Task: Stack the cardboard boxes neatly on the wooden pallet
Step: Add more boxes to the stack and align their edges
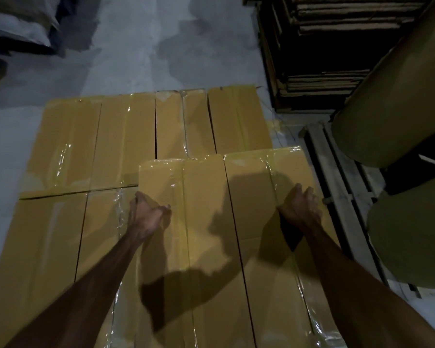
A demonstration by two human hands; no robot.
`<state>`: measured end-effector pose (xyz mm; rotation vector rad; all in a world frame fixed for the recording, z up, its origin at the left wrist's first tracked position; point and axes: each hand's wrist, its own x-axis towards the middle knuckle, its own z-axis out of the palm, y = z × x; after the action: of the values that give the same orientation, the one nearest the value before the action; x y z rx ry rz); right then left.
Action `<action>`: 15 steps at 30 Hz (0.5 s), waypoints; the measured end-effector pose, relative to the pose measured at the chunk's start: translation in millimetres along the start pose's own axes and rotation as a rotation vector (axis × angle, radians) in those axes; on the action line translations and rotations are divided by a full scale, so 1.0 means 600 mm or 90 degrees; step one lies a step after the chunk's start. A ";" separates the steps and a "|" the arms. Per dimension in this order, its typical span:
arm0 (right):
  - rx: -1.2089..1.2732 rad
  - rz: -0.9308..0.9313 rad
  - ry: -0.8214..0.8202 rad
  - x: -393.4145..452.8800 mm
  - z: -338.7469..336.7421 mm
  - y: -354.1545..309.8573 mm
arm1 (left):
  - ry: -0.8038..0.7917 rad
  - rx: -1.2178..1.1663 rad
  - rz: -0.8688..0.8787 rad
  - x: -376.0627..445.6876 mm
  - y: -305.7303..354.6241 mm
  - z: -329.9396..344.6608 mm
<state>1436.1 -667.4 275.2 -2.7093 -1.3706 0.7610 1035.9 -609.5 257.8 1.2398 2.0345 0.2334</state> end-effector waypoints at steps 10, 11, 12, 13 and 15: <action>0.107 0.068 0.008 0.042 -0.002 0.045 | 0.049 0.008 0.009 -0.007 0.004 0.024; 0.111 0.067 0.003 0.041 -0.004 0.047 | 0.051 0.011 0.011 -0.008 0.005 0.026; 0.110 0.063 -0.002 0.041 -0.006 0.051 | 0.050 0.016 0.013 -0.010 0.005 0.027; 0.104 0.057 -0.010 0.041 -0.007 0.055 | 0.047 0.021 0.015 -0.011 0.006 0.027; 0.087 0.045 -0.032 0.042 -0.014 0.060 | 0.043 0.031 0.012 -0.012 0.005 0.026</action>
<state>1479.3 -669.0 264.1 -2.6624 -1.1906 0.8987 1050.5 -617.2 251.8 1.2964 2.0977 0.2384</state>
